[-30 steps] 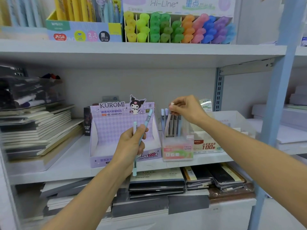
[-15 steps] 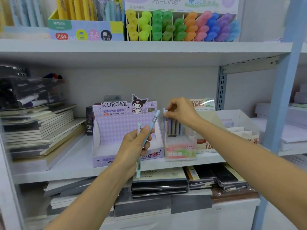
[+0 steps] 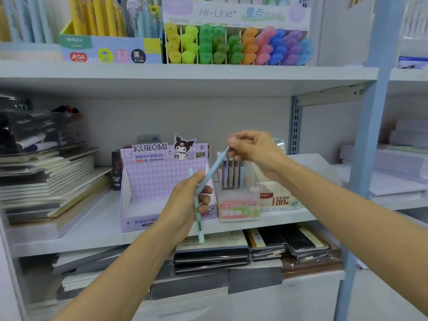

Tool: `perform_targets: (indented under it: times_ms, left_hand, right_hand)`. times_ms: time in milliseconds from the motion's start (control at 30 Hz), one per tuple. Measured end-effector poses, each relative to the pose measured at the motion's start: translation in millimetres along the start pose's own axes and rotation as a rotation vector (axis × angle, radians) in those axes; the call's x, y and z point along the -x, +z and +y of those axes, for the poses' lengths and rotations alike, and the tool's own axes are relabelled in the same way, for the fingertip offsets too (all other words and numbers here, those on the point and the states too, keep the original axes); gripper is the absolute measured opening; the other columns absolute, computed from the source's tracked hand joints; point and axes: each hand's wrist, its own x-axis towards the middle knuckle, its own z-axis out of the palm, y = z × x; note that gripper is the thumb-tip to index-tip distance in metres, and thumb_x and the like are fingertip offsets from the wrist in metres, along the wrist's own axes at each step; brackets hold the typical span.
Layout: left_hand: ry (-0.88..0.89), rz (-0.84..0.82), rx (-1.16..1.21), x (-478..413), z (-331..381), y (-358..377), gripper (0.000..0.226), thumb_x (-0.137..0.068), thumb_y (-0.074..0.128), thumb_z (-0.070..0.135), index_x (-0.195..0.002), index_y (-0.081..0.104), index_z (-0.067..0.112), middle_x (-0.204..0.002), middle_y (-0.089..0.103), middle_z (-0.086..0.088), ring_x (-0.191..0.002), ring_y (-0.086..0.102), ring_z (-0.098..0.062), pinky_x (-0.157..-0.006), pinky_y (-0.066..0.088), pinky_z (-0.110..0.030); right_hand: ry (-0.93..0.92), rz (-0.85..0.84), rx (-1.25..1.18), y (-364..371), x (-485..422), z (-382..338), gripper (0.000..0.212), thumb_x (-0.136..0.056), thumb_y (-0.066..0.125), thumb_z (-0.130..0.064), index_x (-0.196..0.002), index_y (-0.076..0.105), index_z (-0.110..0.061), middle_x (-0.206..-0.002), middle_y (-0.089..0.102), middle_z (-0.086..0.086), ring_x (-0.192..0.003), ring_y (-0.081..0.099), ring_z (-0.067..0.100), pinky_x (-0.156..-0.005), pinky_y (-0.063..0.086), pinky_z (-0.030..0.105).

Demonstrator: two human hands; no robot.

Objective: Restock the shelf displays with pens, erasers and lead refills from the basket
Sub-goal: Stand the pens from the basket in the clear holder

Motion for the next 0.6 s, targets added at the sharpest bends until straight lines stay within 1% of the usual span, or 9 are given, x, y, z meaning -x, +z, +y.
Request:
perform_targets:
  times_ms: [67, 133, 200, 233, 333, 433, 533, 600]
  left_hand:
    - [-0.049, 0.006, 0.084, -1.0, 2.3, -0.6, 0.017, -0.1, 0.044, 0.02, -0.092, 0.053, 0.007, -0.069, 0.056, -0.008, -0.052, 0.044, -0.013, -0.039, 0.033, -0.019]
    - [-0.042, 0.011, 0.091, -1.1, 2.6, -2.5, 0.016, -0.1, 0.039, 0.011, -0.087, 0.048, 0.007, -0.063, 0.057, -0.007, -0.05, 0.045, -0.014, -0.039, 0.034, -0.02]
    - [-0.017, -0.015, 0.055, -0.8, 0.4, -5.5, 0.018, -0.102, 0.039, 0.012, -0.087, 0.048, 0.006, -0.064, 0.058, -0.007, -0.052, 0.048, -0.014, -0.041, 0.036, -0.02]
    - [-0.003, -0.034, 0.024, -0.4, -1.1, -6.9, 0.02, -0.103, 0.041, 0.014, -0.088, 0.049, 0.005, -0.067, 0.059, -0.006, -0.054, 0.05, -0.014, -0.043, 0.039, -0.02]
    - [0.046, -0.096, -0.077, 1.5, -4.1, -10.9, 0.02, -0.099, 0.051, 0.022, -0.09, 0.055, 0.004, -0.073, 0.061, -0.003, -0.059, 0.057, -0.014, -0.053, 0.049, -0.022]
    - [0.079, -0.135, -0.122, 2.8, -5.8, -14.6, 0.023, -0.089, 0.06, 0.027, -0.095, 0.062, 0.005, -0.071, 0.062, -0.001, -0.06, 0.058, -0.014, -0.059, 0.052, -0.024]
    - [0.102, -0.116, -0.123, 1.4, -7.1, -19.1, 0.02, -0.091, 0.059, 0.023, -0.1, 0.071, 0.008, -0.07, 0.06, -0.001, -0.06, 0.054, -0.012, -0.058, 0.05, -0.022]
    - [0.108, -0.12, -0.093, -0.1, -8.8, -21.4, 0.02, -0.094, 0.058, 0.017, -0.103, 0.073, 0.009, -0.07, 0.059, 0.0, -0.06, 0.052, -0.01, -0.056, 0.047, -0.019]
  right_hand:
    - [-0.05, 0.112, 0.024, -16.8, -6.8, -9.9, 0.009, -0.091, 0.062, -0.006, -0.099, 0.063, -0.004, -0.085, 0.071, 0.009, -0.068, 0.069, 0.012, -0.064, 0.056, 0.019]
    - [-0.096, 0.195, 0.144, -30.3, -12.4, -13.7, 0.015, -0.091, 0.063, -0.006, -0.104, 0.063, 0.001, -0.084, 0.07, 0.011, -0.068, 0.069, 0.014, -0.067, 0.057, 0.022]
    - [-0.101, 0.246, 0.266, -36.2, -17.2, -9.3, 0.02, -0.09, 0.065, -0.005, -0.106, 0.063, 0.006, -0.082, 0.069, 0.013, -0.067, 0.068, 0.016, -0.067, 0.058, 0.025]
    - [-0.092, 0.258, 0.32, -36.0, -19.0, -5.0, 0.019, -0.089, 0.066, -0.005, -0.105, 0.063, 0.005, -0.081, 0.069, 0.013, -0.067, 0.068, 0.017, -0.067, 0.058, 0.025]
    - [-0.088, 0.236, 0.466, -29.0, -24.1, 13.4, 0.01, -0.087, 0.069, -0.007, -0.095, 0.065, -0.003, -0.083, 0.07, 0.017, -0.072, 0.07, 0.023, -0.07, 0.059, 0.028]
    - [-0.104, 0.205, 0.555, -19.9, -29.2, 31.5, 0.006, -0.086, 0.071, -0.008, -0.09, 0.066, -0.007, -0.08, 0.07, 0.014, -0.074, 0.072, 0.024, -0.07, 0.059, 0.028]
    - [-0.099, 0.175, 0.614, -17.6, -34.7, 39.9, 0.007, -0.084, 0.073, -0.009, -0.087, 0.067, -0.009, -0.077, 0.071, 0.012, -0.072, 0.072, 0.023, -0.071, 0.06, 0.031]
    - [-0.086, 0.128, 0.645, -20.5, -38.2, 39.0, 0.008, -0.083, 0.074, -0.011, -0.088, 0.069, -0.006, -0.074, 0.071, 0.01, -0.069, 0.071, 0.02, -0.069, 0.06, 0.028]
